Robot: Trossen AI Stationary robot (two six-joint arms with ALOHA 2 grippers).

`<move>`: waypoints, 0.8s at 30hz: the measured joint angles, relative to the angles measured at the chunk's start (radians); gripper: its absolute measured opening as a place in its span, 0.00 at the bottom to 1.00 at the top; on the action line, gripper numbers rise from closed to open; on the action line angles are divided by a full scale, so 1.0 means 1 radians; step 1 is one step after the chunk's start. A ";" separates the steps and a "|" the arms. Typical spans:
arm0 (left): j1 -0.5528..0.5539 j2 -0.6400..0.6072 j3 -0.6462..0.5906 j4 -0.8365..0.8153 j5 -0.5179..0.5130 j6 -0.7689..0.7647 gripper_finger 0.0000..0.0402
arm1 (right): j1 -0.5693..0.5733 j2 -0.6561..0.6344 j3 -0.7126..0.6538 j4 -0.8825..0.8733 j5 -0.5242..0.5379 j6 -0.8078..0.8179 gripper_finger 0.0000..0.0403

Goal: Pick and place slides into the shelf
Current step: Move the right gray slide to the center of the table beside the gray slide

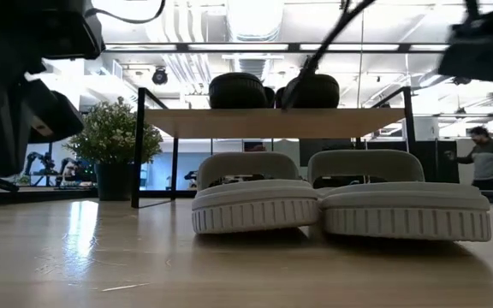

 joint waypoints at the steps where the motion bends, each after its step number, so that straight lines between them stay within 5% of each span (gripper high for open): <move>1: 0.000 0.005 0.001 0.000 -0.006 0.000 0.00 | -0.012 0.000 -0.001 -0.001 0.023 -0.025 0.03; 12: 0.001 0.007 0.002 -0.001 -0.052 0.003 0.00 | -0.225 0.000 -0.022 0.022 0.072 -0.438 0.03; 24: 0.001 0.006 0.001 -0.002 -0.056 0.045 0.00 | -0.230 -0.016 -0.021 -0.027 0.137 -0.360 0.03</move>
